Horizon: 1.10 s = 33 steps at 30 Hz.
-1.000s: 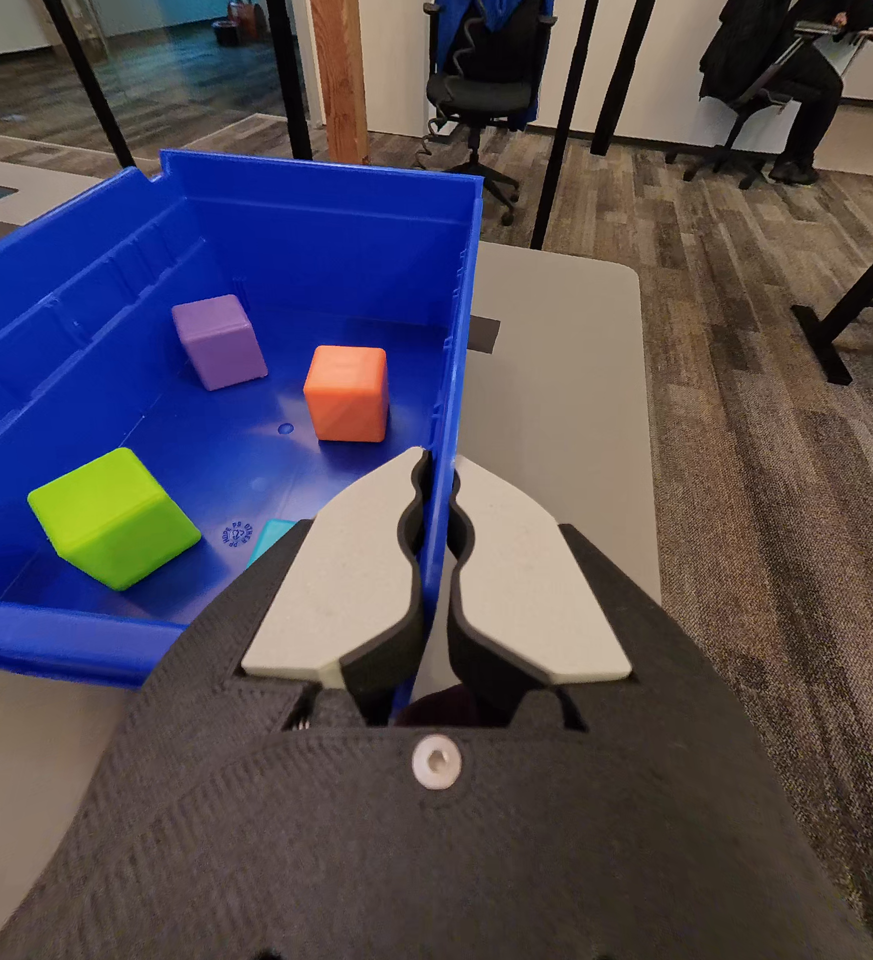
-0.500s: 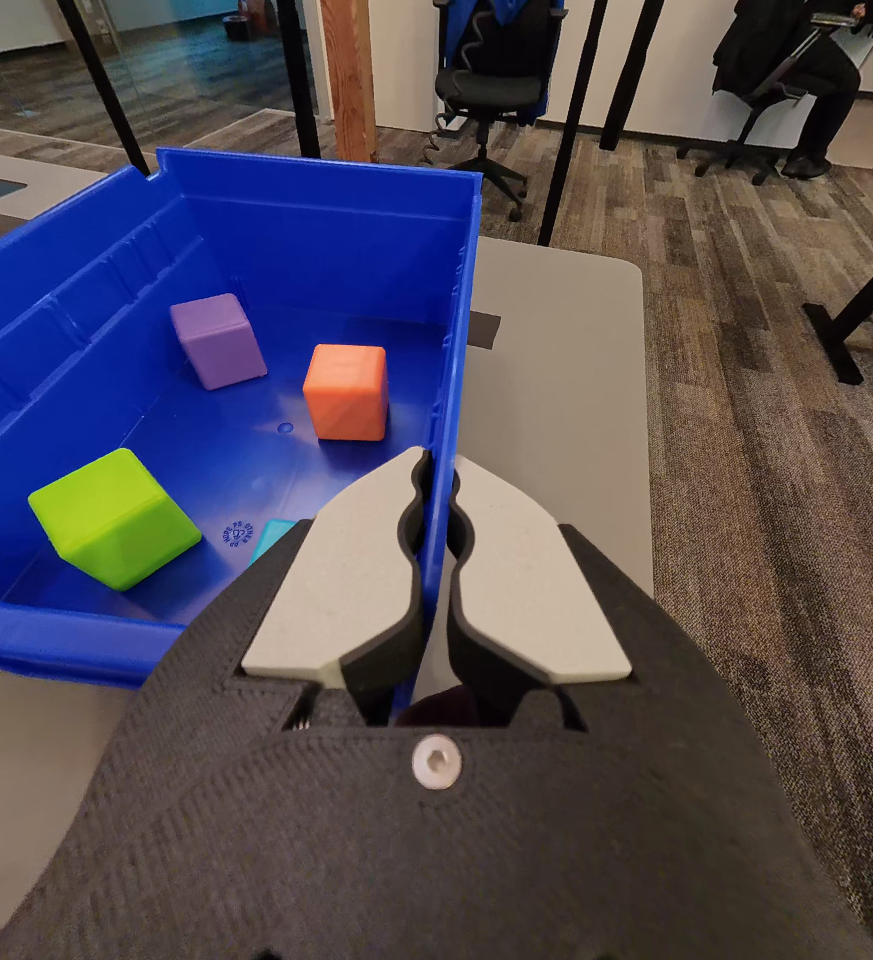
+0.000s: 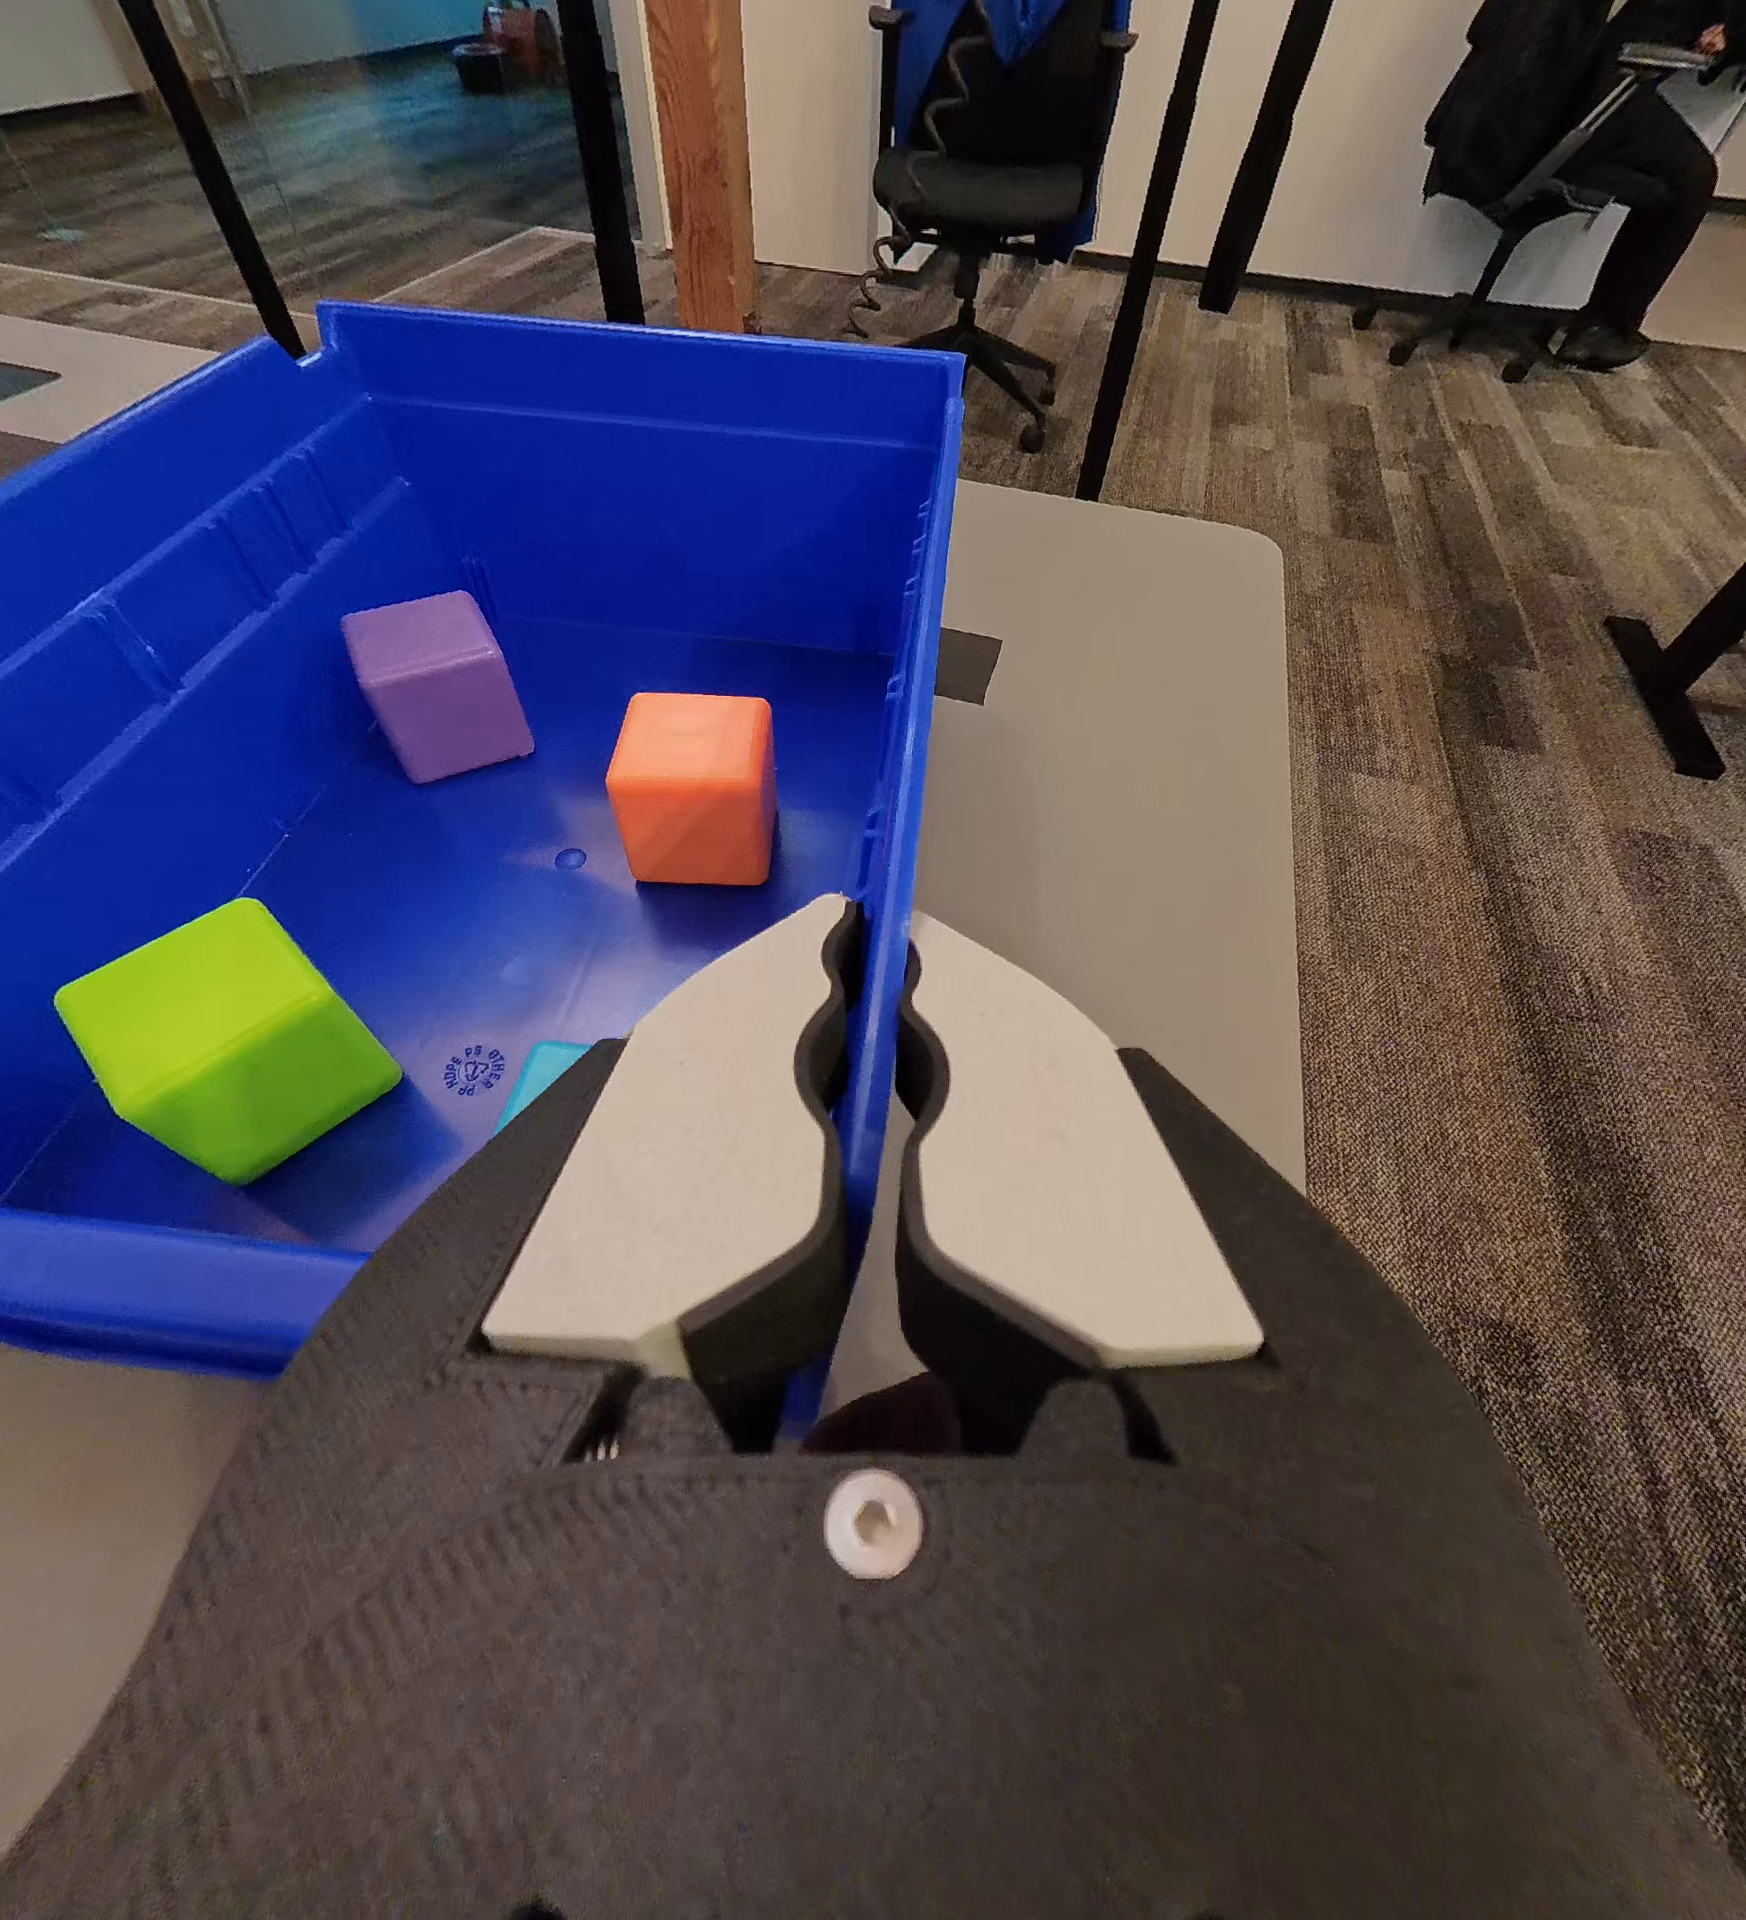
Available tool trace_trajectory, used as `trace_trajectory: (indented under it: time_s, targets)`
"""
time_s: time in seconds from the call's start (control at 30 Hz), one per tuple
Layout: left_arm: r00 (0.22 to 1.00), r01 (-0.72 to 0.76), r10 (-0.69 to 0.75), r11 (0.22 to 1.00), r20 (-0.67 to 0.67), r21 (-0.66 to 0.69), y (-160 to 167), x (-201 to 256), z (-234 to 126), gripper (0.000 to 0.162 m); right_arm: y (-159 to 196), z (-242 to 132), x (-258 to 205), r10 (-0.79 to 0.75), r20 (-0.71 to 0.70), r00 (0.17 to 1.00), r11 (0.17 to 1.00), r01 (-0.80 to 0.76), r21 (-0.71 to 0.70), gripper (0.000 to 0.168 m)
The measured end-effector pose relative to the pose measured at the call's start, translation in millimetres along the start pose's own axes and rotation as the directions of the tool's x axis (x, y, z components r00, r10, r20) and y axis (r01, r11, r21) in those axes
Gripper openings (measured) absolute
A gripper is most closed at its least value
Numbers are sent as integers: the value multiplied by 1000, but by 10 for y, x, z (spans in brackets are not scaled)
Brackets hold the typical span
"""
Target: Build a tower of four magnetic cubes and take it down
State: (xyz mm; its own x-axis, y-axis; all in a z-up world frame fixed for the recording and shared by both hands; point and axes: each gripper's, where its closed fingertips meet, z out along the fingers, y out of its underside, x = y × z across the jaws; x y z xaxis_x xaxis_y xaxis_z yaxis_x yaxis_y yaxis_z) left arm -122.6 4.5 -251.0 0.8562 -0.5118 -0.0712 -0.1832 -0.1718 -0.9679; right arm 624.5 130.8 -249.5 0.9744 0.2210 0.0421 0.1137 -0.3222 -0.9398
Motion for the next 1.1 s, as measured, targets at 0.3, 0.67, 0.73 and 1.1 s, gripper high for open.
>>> trace_trajectory:
  time_s: [0.3,0.67,0.73,1.1]
  targets:
    - [999,-4,4,1000,-42,2,-40,312,67,5,-1,4,2,5,-1,1000,1000,-5,0,3]
    - [996,-26,27,1000,-87,5,-107,769,199,5,20,-39,29,9,8,1000,1000,-8,-11,3]
    - [996,-27,28,1000,-86,5,-115,815,216,5,28,-57,36,16,11,1000,1000,-16,-13,3]
    - [995,-32,32,999,-99,6,-152,1041,285,5,97,-257,43,25,16,1000,1000,-25,-5,3]
